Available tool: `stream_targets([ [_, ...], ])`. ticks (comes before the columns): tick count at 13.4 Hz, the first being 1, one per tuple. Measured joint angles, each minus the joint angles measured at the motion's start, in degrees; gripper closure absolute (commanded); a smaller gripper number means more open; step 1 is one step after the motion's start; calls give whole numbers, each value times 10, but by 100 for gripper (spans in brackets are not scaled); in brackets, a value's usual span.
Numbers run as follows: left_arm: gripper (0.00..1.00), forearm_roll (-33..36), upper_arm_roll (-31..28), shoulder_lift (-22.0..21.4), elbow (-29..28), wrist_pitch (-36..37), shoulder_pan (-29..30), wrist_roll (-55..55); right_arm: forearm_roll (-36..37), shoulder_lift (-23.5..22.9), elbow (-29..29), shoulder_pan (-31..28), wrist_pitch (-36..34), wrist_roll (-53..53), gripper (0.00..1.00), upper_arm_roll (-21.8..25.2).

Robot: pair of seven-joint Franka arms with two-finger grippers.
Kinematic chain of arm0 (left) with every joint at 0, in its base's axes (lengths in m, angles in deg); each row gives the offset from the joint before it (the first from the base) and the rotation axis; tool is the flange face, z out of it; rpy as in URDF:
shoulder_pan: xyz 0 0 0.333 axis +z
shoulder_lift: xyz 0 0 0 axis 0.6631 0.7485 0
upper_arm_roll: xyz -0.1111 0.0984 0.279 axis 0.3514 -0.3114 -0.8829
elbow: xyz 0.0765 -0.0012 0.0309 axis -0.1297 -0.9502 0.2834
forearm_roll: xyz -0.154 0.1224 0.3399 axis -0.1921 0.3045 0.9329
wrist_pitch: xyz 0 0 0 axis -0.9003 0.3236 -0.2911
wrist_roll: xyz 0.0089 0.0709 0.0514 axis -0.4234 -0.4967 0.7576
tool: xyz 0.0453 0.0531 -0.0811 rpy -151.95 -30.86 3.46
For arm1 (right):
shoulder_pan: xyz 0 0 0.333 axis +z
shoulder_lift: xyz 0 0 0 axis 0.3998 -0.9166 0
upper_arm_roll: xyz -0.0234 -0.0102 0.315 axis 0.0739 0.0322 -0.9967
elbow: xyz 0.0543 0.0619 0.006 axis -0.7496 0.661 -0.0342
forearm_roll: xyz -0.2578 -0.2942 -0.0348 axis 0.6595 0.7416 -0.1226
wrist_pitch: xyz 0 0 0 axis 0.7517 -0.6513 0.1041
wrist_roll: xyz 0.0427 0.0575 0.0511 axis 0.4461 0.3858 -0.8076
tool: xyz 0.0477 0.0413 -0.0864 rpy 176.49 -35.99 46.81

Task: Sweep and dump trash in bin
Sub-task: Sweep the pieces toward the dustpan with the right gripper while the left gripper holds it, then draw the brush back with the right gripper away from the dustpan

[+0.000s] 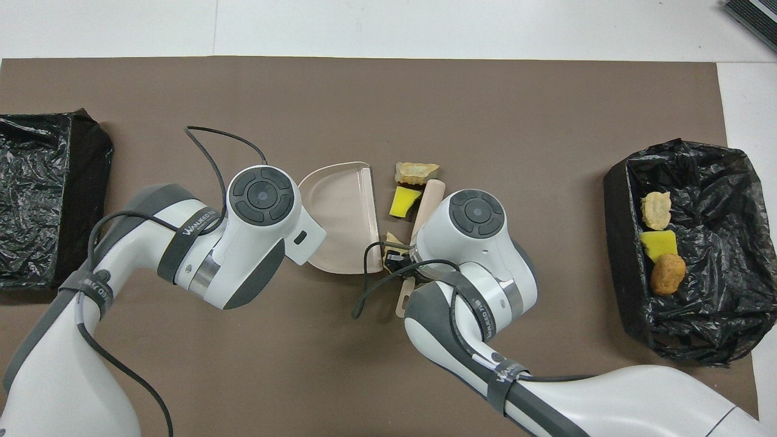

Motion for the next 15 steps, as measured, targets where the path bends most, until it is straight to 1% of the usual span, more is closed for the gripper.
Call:
stream_targets([
  [2, 100, 0, -1, 0, -1, -1, 0, 0, -1, -4, -5, 0, 0, -9, 100, -18],
  [4, 100, 0, -1, 0, -1, -1, 0, 0, -5, -5, -21, 0, -17, -16, 100, -20],
  [5, 100, 0, -1, 0, -1, -1, 0, 0, -6, -5, -39, -1, -44, -18, 100, -20],
  [8, 100, 0, -2, 0, -2, -2, 3, 0, -6, 1, -119, -11, -181, -21, 100, -20],
  [10, 100, 0, -5, 0, -2, -3, 7, 16, -6, 20, -145, -23, -253, -26, 100, -20],
  [13, 100, 0, -6, 0, -2, -4, 17, 30, -6, 38, -142, -34, -297, -28, 100, -18],
  [15, 100, 0, -6, 0, -3, -3, 20, 37, -6, 53, -111, -43, -321, -28, 100, -15],
])
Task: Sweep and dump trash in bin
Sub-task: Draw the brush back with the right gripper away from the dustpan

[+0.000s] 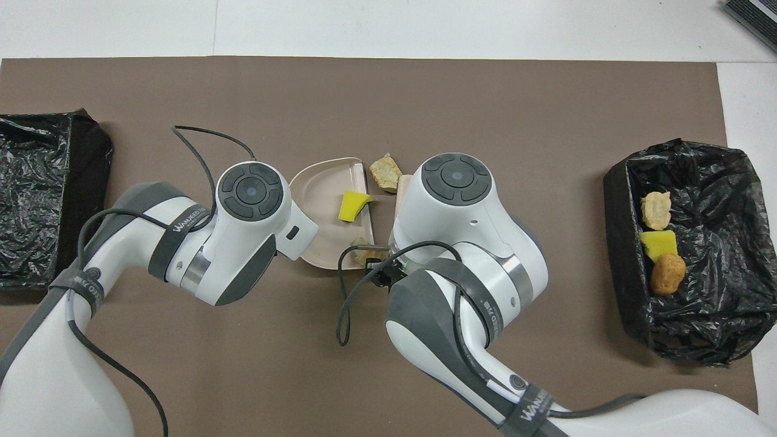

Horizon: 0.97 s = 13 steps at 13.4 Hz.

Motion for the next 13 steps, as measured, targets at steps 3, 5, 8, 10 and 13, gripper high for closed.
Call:
stream_targets([
  [3, 100, 0, 0, 0, 0, 0, 8, 6, -1, 74, 100, -4, -6, 0, 100, 2],
  [5, 100, 0, 0, 0, 0, 0, 9, 6, -25, 152, 178, -4, -7, 0, 100, 3],
  [8, 100, 0, 0, 0, 0, 0, 9, 6, -83, 271, 302, -4, 12, -2, 100, 10],
  [10, 100, 0, 0, 0, 0, 0, 9, 6, -115, 340, 383, -4, 32, -37, 100, 13],
  [13, 100, 0, 0, 0, -1, 0, 9, 6, -149, 407, 456, -3, 40, -70, 100, 28],
])
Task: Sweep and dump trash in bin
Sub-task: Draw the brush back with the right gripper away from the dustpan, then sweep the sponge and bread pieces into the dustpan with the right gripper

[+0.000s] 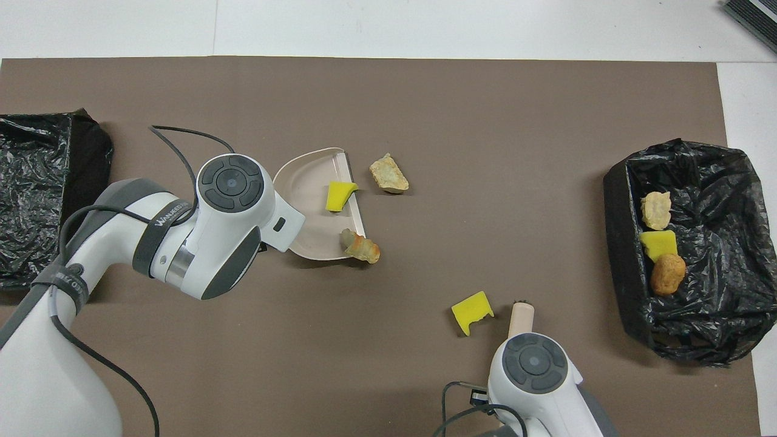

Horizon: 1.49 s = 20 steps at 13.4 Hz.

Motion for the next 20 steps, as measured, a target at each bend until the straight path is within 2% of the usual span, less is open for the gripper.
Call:
stream_targets([
  [3, 100, 0, 0, 0, 0, 0, 0, 0, -39, -10, 9, 8, 69, -2, 100, -1],
  [6, 100, 0, 0, 0, 0, 0, 0, 0, -48, -84, -21, 19, 127, 7, 100, -2],
  [9, 100, 0, 0, 0, 0, 0, 0, 0, -46, -192, -98, 22, 171, 55, 100, -2],
  [14, 100, 0, 0, 0, 0, 0, 0, 0, -12, -365, -267, 35, 198, 152, 100, 0],
  [17, 100, 0, 0, 0, 0, 0, 0, -17, -4, -436, -334, 52, 227, 190, 100, 0],
  [20, 100, 0, 0, 0, 0, -2, 0, -21, -6, -484, -379, 57, 262, 190, 100, -12],
])
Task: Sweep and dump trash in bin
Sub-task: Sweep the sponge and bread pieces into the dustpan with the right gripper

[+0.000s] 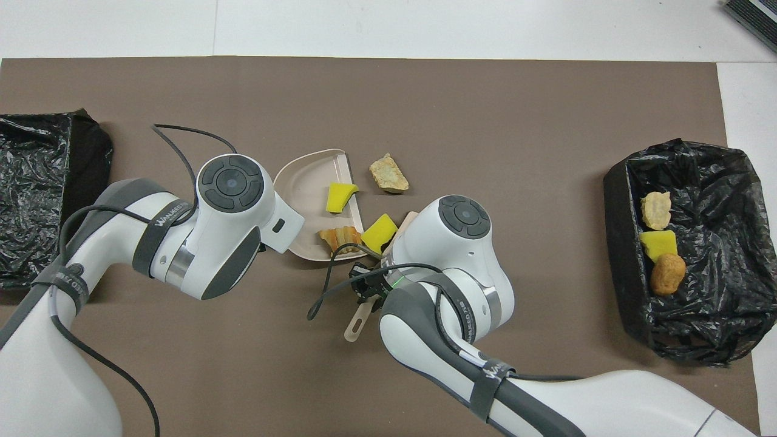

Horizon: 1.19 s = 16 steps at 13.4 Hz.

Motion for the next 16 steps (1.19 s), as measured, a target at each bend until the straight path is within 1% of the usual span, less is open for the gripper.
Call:
stream_targets([
  [3, 100, 0, 0, 0, 0, -1, 0, -1, -35, -31, -16, 0, 53, -4, 100, -32],
  [5, 100, 0, 0, 0, 0, -1, 0, -1, -49, -33, -21, 0, 60, -9, 100, -44],
  [6, 100, 0, 0, 0, 0, -1, 0, -1, -49, -31, -25, -1, 53, -12, 100, -48],
  [7, 100, 0, 0, 0, 0, -1, 0, -1, -48, -25, -31, -4, 32, -24, 100, -48],
  [9, 100, 0, 0, 0, 0, -1, 0, -1, -37, 2, -40, -24, -36, -63, 100, -47],
  [10, 100, 0, 0, 0, 0, -1, 0, -1, -19, 18, -45, -38, -76, -83, 100, -46],
  [12, 100, 0, 0, 0, 0, -2, 0, -1, 45, 38, -65, -56, -152, -112, 100, -38],
  [14, 100, 0, 0, 0, 0, -3, 0, -1, 121, 41, -75, -58, -188, -155, 100, -23],
  [16, 100, 0, 0, 0, 0, -3, 0, -1, 176, 38, -75, -59, -201, -210, 100, 7],
])
